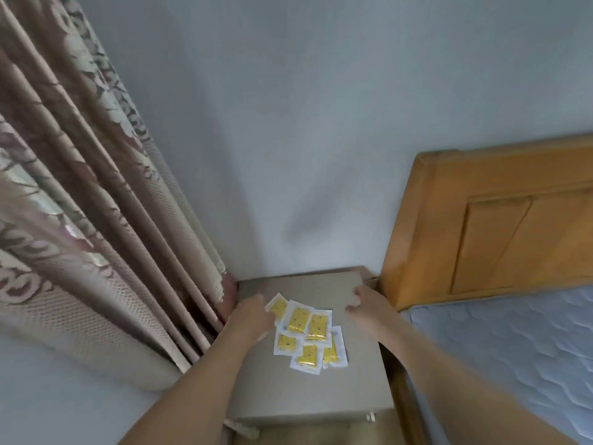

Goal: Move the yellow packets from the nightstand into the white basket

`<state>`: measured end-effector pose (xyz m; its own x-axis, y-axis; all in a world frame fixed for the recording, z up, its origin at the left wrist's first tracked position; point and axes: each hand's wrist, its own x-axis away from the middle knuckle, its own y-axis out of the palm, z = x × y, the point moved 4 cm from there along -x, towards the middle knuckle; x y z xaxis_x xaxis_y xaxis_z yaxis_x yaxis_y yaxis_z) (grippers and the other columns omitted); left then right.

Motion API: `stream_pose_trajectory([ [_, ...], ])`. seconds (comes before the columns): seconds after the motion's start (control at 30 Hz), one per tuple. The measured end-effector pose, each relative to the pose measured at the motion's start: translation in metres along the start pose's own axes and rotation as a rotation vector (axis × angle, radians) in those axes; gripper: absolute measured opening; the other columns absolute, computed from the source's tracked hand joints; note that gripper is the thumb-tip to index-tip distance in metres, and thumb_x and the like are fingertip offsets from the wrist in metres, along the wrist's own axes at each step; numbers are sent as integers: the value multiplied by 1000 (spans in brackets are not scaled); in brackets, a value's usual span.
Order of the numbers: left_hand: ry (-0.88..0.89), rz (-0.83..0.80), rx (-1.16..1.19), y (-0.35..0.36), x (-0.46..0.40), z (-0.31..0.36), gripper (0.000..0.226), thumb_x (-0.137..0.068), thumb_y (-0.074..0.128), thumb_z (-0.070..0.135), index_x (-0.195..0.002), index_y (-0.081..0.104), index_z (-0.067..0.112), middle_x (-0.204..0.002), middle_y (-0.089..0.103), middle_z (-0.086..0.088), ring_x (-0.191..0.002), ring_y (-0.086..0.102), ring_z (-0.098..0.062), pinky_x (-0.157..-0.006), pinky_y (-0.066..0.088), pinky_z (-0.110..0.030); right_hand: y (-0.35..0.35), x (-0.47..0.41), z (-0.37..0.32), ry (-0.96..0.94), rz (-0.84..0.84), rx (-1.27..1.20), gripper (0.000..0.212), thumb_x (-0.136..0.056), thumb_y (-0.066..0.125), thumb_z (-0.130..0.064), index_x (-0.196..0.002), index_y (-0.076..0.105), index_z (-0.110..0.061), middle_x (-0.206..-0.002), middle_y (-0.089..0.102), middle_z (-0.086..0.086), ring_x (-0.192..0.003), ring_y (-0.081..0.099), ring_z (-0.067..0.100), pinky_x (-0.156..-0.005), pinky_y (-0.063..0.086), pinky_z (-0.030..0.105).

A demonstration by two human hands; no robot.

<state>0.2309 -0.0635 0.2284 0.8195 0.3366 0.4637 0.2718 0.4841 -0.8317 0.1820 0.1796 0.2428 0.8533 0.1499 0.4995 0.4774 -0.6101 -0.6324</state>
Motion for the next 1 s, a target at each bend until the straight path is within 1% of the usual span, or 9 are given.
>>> stream_pose_trajectory([
  [0.07,-8,-33,-17,13,-34,3,39,-93,52,30,-125,53,8,-128,58,-12,-118,55,-29,-94,45,-31,12,-43,8,22,-2,-22,55,-92,55,-20,-143,38,-11,-129,55,9,-87,58,15,-56,41,18],
  [0.17,-33,-114,-4,51,-89,0,35,-85,52,29,-114,57,10,-116,64,-9,-102,61,-26,-85,52,-33,43,-92,21,115,-53,-23,50,-89,55,-20,-137,43,-12,-121,58,7,-87,61,17,-66,48,24],
  [0.27,-75,-166,-11,100,-144,-5,46,-88,54,35,-127,52,10,-125,59,-9,-110,58,-26,-90,50,-34,81,-142,43,197,-67,-7,40,-85,55,-19,-125,49,-13,-101,57,2,-83,61,15,-69,51,28],
  [0.37,-148,-192,-81,151,-186,-14,61,-90,55,51,-134,46,11,-130,55,-10,-120,54,-29,-95,47,-37,118,-187,67,262,-51,-39,33,-84,55,-18,-116,50,-15,-96,57,1,-83,62,17,-68,52,29],
  [0.57,-222,-36,-210,223,-235,-35,86,-82,51,72,-140,33,11,-138,45,-10,-120,52,-27,-90,47,-38,191,-244,113,414,-32,-34,20,-84,55,-23,-100,48,-14,-82,55,-3,-72,58,16,-59,44,26],
  [0.67,-164,58,-248,235,-240,-37,85,-82,48,73,-138,33,11,-138,44,-9,-120,50,-25,-94,43,-36,212,-252,116,476,11,0,41,-86,57,-35,-119,45,-13,-109,56,2,-99,61,24,-77,50,31],
  [0.73,-146,70,-179,237,-240,-37,79,-82,53,69,-135,35,12,-135,48,-7,-121,49,-26,-96,40,-37,221,-254,116,502,60,38,60,-86,61,-43,-131,39,-10,-127,51,7,-115,55,26,-87,47,34],
  [0.9,-202,18,148,237,-246,-39,70,-77,72,52,-126,39,14,-123,61,-5,-110,60,-29,-92,49,-42,234,-259,118,576,124,37,59,-86,62,-33,-131,34,-7,-128,49,13,-118,51,31,-95,43,37],
  [1.0,-246,-28,246,238,-248,-42,71,-77,75,47,-130,41,16,-125,60,-3,-111,61,-30,-91,51,-41,237,-263,119,620,127,-22,53,-84,63,-25,-126,37,-8,-126,53,11,-118,50,31,-95,43,37],
])
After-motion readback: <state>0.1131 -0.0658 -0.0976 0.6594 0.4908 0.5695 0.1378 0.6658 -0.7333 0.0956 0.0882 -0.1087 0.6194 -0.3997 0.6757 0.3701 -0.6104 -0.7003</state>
